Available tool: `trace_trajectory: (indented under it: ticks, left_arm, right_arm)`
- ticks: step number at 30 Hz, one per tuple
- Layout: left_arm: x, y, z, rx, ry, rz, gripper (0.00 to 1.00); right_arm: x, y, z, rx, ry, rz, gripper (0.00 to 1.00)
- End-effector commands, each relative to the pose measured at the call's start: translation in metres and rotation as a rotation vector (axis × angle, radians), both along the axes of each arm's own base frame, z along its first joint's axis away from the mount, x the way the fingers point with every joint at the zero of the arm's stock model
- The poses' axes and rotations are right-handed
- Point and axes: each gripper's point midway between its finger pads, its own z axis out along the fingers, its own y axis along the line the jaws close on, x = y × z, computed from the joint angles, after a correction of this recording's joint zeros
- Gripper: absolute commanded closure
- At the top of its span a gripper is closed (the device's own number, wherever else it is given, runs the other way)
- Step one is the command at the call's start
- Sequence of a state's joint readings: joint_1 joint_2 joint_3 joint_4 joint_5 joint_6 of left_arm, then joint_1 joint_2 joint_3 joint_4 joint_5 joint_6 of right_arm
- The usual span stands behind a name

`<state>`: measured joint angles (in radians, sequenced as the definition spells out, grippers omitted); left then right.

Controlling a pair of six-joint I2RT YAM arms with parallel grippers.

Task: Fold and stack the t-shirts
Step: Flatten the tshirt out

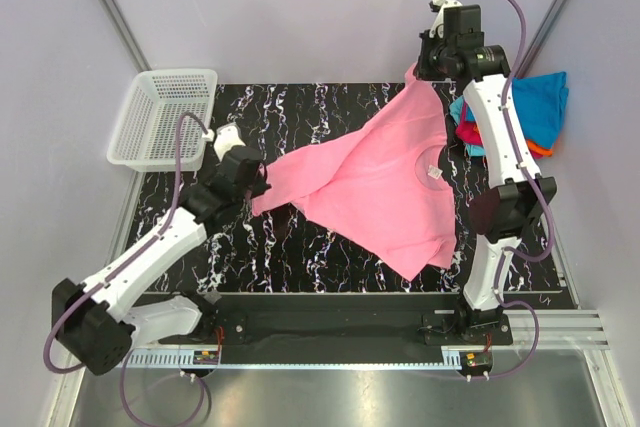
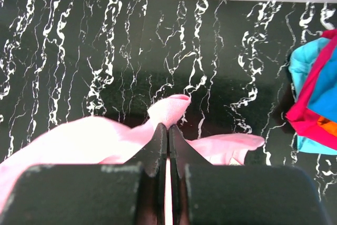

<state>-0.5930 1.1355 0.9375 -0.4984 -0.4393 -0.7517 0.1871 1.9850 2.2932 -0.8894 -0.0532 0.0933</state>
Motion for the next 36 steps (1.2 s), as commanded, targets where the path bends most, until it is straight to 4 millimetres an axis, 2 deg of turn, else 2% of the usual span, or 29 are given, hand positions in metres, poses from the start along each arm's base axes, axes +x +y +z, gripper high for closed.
trace_trajectory:
  ticks: [1,4,5,6,7,8,9,12,13,17,21,22,25,27,30,36]
  left_arm:
    - [0.007,0.025,0.04,0.041,-0.11,0.082,1.0]
    - [0.016,0.04,0.037,0.066,-0.099,0.136,1.0]
    - [0.022,0.045,0.028,0.073,-0.072,0.153,1.0]
    - [0.024,0.045,0.025,0.076,-0.062,0.157,0.93]
    - [0.027,0.046,0.022,0.085,-0.055,0.162,0.79]
    - [0.031,0.045,0.013,0.102,-0.033,0.164,0.53]
    - [0.033,0.045,0.009,0.113,-0.02,0.166,0.39]
    - [0.036,0.045,-0.007,0.134,0.025,0.167,0.13]
    - [0.036,0.045,-0.011,0.135,0.036,0.168,0.1]
    - [0.03,0.042,-0.029,0.111,0.093,0.153,0.12]
    - [0.011,0.031,-0.049,0.049,0.159,0.099,0.41]
    - [0.007,0.029,-0.051,0.032,0.167,0.088,0.52]
    - [-0.011,0.021,-0.067,-0.012,0.222,0.047,0.63]
    - [-0.025,0.018,-0.081,-0.023,0.264,0.026,0.63]
    - [-0.038,0.019,-0.093,-0.028,0.289,0.026,0.54]
    - [-0.043,0.015,-0.113,-0.027,0.32,0.014,0.45]
  right_arm:
    - [-0.012,-0.007,0.034,-0.022,-0.081,-0.019,1.0]
    - [-0.011,-0.005,0.031,-0.016,-0.075,-0.011,1.0]
    - [-0.01,-0.003,0.028,-0.011,-0.067,-0.004,1.0]
    - [-0.009,-0.002,0.025,-0.009,-0.06,-0.004,1.0]
    - [-0.009,-0.002,0.024,-0.01,-0.058,-0.004,1.0]
    - [-0.008,-0.002,0.02,-0.009,-0.047,-0.002,1.0]
    - [-0.007,-0.001,0.018,-0.01,-0.045,0.002,1.0]
    - [-0.006,0.001,0.011,-0.007,-0.028,0.009,1.0]
    - [-0.006,0.002,0.009,-0.006,-0.023,0.013,1.0]
    - [-0.007,0.003,-0.002,-0.008,0.002,0.019,1.0]
    - [-0.008,0.004,-0.012,-0.001,0.026,0.019,1.0]
    - [-0.009,0.004,-0.016,0.0,0.036,0.019,1.0]
    - [-0.01,0.005,-0.021,0.005,0.045,0.02,1.0]
    - [-0.012,0.005,-0.021,0.009,0.046,0.021,1.0]
    - [-0.013,0.006,-0.025,0.012,0.052,0.021,1.0]
    - [-0.015,0.01,-0.028,0.033,0.058,0.033,1.0]
